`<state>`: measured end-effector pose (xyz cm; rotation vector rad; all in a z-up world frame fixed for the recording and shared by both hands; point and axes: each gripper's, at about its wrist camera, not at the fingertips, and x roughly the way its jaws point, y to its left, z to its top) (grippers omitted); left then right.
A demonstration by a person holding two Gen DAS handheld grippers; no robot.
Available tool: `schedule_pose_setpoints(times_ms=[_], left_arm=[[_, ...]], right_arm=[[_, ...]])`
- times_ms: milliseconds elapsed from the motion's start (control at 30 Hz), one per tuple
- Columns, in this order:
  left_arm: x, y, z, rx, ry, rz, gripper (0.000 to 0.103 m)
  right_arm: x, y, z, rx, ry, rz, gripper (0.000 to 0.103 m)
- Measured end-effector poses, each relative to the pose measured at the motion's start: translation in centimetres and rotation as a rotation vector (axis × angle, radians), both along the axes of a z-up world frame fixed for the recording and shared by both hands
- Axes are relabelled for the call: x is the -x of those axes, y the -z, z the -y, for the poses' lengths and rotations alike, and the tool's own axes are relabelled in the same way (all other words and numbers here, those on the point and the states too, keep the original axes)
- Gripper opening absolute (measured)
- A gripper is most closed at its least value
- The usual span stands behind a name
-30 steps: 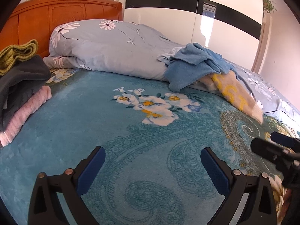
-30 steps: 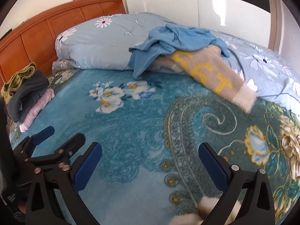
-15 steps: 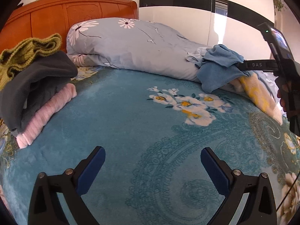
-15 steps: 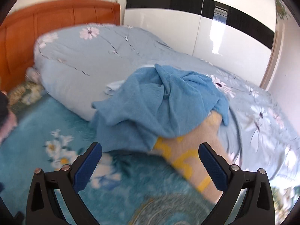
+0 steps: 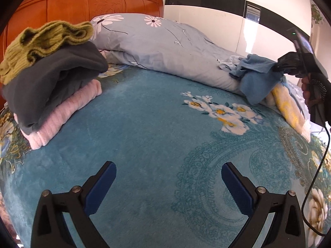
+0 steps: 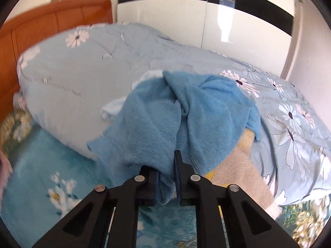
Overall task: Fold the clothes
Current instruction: 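Lift the light-blue sweater off the pillow with the right gripper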
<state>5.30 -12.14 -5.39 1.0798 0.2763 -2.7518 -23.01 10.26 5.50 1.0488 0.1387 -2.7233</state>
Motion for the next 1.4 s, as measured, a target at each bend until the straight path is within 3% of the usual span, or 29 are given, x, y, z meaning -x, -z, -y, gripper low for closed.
schedule_pose_setpoints(times_ms=[133, 567, 767, 900, 1133, 1200, 1267, 1400], left_arm=[[-1.0, -1.2, 0.8, -0.050, -0.012, -0.033, 0.103], [-4.7, -4.5, 0.9, -0.117, -0.013, -0.100, 0.103], [-7.3, -5.8, 1.8, -0.108, -0.040, -0.128, 0.103], [-8.8, -6.1, 2.6, -0.110, -0.063, -0.134, 0.103], [-9.1, -5.2, 1.4, -0.103, -0.021, -0.100, 0.103], [-8.6, -4.8, 0.2, -0.095, 0.012, -0.081, 0.103], [-7.8, -4.2, -1.4, -0.092, 0.060, -0.056, 0.103], [-5.8, -3.0, -5.8, -0.036, 0.178, -0.003, 0.103]], right_arm=[[-2.5, -4.5, -2.1, 0.104, -0.018, -0.051, 0.010], [-19.2, -18.7, -3.2, 0.181, -0.360, -0.385, 0.008], [-25.1, -20.5, -2.8, 0.216, -0.495, -0.440, 0.008], [-23.5, -16.8, -2.8, 0.195, -0.473, -0.327, 0.008], [-20.4, -3.1, -3.9, 0.056, -0.386, 0.005, 0.009], [-20.6, -0.4, -5.4, 0.062, -0.370, 0.086, 0.009], [-21.1, 1.4, -6.8, 0.054, -0.342, 0.119, 0.009], [-21.3, 2.2, -8.5, 0.092, -0.322, 0.155, 0.010]])
